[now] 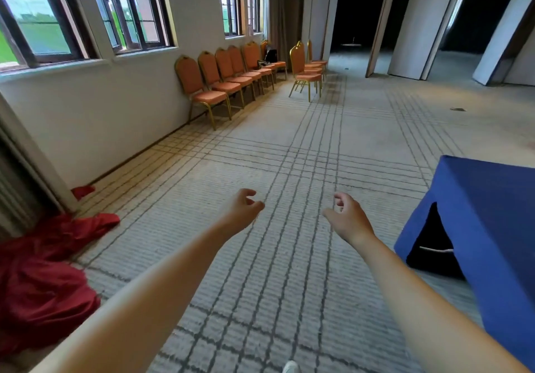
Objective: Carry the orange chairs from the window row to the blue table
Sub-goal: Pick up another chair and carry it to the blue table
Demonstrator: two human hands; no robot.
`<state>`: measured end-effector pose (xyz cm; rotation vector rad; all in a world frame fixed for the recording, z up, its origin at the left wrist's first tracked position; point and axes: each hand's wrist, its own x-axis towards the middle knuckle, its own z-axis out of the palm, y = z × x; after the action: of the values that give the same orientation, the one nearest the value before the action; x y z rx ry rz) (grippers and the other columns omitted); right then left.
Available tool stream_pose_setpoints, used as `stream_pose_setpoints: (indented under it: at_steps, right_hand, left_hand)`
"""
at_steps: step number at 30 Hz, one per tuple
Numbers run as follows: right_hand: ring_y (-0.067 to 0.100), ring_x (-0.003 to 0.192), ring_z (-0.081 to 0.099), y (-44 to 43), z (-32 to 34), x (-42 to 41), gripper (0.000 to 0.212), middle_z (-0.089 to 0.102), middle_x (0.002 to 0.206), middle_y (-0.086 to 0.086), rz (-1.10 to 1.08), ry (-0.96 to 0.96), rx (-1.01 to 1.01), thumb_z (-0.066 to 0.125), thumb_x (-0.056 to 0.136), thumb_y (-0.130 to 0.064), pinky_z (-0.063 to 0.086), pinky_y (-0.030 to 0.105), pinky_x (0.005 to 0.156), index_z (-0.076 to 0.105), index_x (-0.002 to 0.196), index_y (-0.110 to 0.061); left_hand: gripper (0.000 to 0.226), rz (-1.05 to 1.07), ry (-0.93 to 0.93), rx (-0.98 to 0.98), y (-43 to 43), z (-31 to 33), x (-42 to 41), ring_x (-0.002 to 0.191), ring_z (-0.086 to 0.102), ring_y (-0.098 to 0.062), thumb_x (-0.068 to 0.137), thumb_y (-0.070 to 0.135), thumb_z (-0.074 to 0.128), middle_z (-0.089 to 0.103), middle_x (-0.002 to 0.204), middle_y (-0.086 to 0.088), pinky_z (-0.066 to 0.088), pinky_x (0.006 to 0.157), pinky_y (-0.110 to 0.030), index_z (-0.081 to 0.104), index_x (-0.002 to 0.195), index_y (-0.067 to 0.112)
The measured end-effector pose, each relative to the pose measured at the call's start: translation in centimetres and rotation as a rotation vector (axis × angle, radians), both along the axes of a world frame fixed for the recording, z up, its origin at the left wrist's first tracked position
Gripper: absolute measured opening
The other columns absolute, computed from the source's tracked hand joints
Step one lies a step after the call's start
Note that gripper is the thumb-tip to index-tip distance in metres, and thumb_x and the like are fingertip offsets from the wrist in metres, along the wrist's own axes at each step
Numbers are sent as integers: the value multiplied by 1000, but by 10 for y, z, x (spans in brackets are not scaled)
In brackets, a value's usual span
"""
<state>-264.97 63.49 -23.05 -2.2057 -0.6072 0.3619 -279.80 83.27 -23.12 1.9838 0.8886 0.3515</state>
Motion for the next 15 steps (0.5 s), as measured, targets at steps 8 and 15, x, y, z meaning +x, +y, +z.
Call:
stream_pose_setpoints:
  at_steps: [8, 15]
  right_hand:
    - [25, 133, 46, 134, 22, 198, 62, 43, 149, 6, -11, -14, -6, 61, 91, -35, 42, 37, 100, 40, 147, -20]
    - [23, 132, 47, 229, 20, 323, 61, 44, 148, 5, -28, -3, -32, 62, 90, -33, 42, 36, 100, 42, 146, -21]
  left_hand:
    - [49, -5, -9, 22, 133, 21, 197, 92, 59, -19, 88, 33, 63, 61, 103, 0, 47, 86, -34, 50, 132, 16]
    - [50, -28, -1, 13, 235, 16, 329, 86, 59, -18, 88, 34, 63, 60, 100, 1, 49, 84, -35, 50, 132, 14]
